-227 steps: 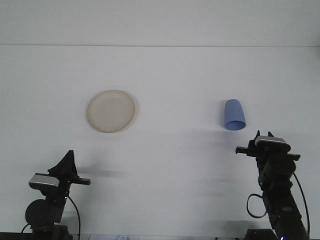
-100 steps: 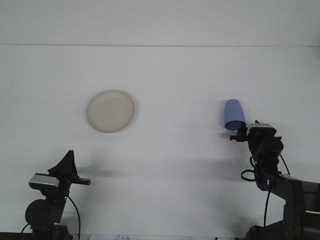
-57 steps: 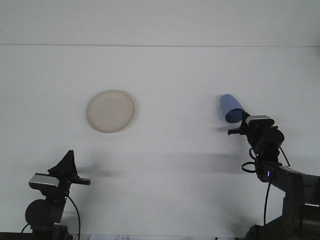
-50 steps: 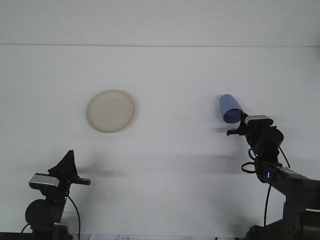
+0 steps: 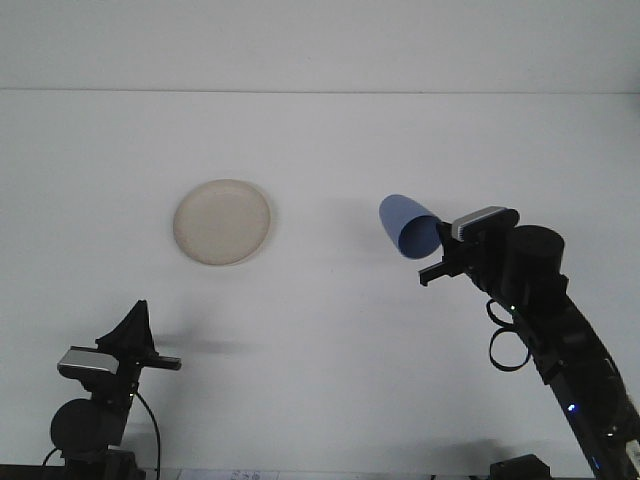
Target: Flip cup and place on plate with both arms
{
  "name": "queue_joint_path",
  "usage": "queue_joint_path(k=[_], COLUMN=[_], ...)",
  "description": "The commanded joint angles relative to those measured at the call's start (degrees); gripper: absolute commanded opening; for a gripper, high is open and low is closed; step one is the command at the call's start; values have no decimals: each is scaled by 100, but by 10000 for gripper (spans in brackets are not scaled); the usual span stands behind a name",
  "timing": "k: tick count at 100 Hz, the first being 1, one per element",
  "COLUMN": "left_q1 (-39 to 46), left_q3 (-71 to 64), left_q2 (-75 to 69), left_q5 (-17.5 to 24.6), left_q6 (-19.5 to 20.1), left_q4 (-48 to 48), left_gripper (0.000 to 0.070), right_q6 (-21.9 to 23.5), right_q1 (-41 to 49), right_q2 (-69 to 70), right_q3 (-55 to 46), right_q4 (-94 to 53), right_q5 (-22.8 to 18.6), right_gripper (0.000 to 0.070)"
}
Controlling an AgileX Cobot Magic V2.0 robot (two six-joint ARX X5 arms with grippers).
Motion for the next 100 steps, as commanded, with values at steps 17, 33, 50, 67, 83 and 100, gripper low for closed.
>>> queue_joint_path(k=[17, 33, 50, 67, 83, 100], left_q1=[0, 0, 0, 0, 0, 0], left_q3=[-109, -109, -109, -109, -109, -109], left_q2=[-4, -4, -4, -4, -4, -4], left_q5=[15, 15, 15, 15, 15, 15], left_q6=[-15, -15, -15, -15, -15, -15], left_q4=[74, 74, 74, 74, 74, 74], left_gripper=[15, 15, 15, 15, 15, 15], right_q6=[-275, -273, -267, -269, -273, -273], right_q1=[1167, 1891, 2380, 2671, 2798, 2806], right_q2=[968, 1510, 2297, 2962, 3261, 3333], right_q3=[2277, 2520, 2520, 2520, 2520, 2520], right_q4=[-3748, -3950, -4089, -4157, -4118, -4089], right_q5=[730, 1023, 1023, 997, 848, 866], right_gripper=[0, 0, 0, 0, 0, 41])
